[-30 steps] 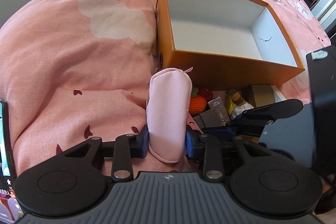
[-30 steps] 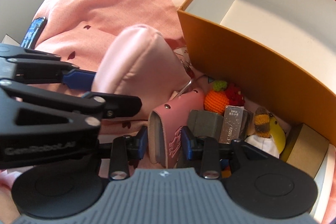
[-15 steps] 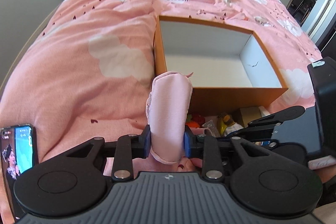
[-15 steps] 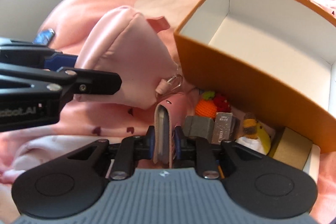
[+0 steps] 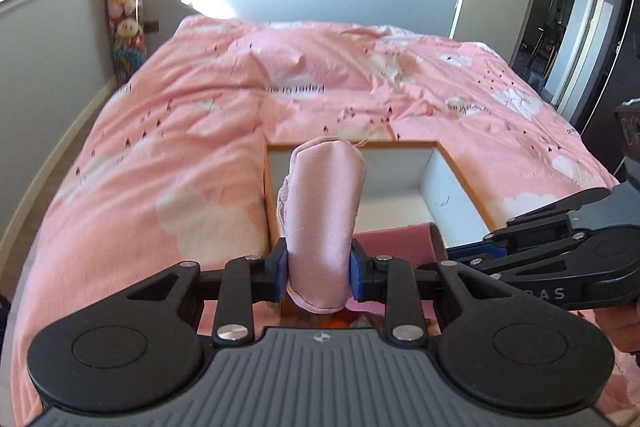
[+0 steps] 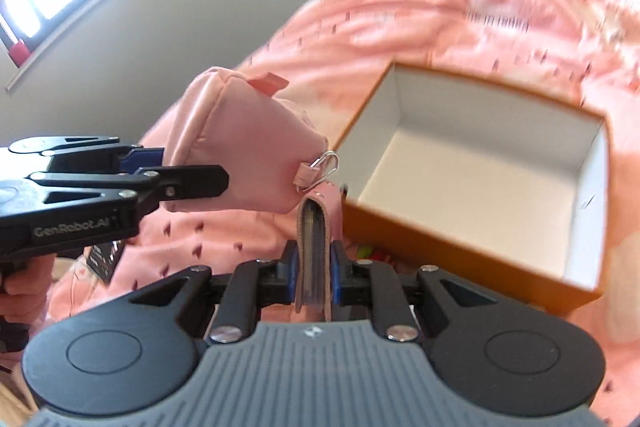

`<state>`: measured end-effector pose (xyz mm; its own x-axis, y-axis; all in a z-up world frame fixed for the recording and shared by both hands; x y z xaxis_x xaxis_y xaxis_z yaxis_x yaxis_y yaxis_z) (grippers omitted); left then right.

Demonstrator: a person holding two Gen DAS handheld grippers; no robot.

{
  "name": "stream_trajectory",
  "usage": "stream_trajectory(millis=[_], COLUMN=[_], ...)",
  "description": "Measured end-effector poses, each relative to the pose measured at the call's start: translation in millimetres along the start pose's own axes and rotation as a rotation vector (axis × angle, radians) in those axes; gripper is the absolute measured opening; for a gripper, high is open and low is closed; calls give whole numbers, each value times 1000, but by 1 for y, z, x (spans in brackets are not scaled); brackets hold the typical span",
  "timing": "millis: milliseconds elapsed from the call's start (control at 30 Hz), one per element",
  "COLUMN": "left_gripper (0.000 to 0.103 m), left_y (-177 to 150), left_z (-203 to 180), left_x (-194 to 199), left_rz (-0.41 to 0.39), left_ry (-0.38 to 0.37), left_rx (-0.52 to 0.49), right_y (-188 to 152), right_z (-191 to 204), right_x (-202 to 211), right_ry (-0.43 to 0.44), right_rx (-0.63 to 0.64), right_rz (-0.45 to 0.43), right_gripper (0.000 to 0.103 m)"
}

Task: Organize objects
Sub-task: 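Lift the pouch with the left tool while the right tool carries the wallet over the box rim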

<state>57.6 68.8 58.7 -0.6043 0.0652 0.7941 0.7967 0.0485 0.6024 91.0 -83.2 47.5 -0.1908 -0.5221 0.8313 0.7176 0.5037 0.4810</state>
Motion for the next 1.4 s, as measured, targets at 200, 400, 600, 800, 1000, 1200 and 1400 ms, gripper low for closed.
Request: stream_trajectory(millis=[200, 400, 600, 800, 1000, 1200, 1400], left_gripper=[32, 32, 32, 31, 31, 34, 42], left_y=[29, 32, 31, 39, 38, 22, 15], left_z=[-21, -34, -32, -35, -30, -32, -30], left_x=[-43, -102, -150, -174, -200, -211, -218], left_rz=[-36, -13, 17, -30, 24, 92, 193], left_ry=[13, 33, 56, 128, 140, 134, 96], left_rx=[-23, -46, -49, -86, -91, -113, -105], right_y=[20, 37, 44, 64, 69, 61, 55], right_z=[-25, -76, -117, -130, -146, -144, -144], right_x=[13, -28, -77, -102, -124, -125, -130], right_ry=[-105, -173, -157, -190, -202, -197, -149], right_rx=[-32, -151, -269, -286, -302, -291, -305], right_rz=[-81, -42, 3, -39, -32, 10, 100], right_gripper=[17, 16, 16, 16, 16, 17, 20])
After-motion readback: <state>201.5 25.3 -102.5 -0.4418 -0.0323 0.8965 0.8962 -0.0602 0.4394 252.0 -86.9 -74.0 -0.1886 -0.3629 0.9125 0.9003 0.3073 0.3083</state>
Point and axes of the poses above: each gripper's, at about its wrist camera, not at the fingertips, and x roughly against the way its jaws point, z to its left, y to its top, the point moved 3 cm from there along -x, roughly the way its jaws point, and after that the axes turned 10 degrees about z, right-handed, at the moved point
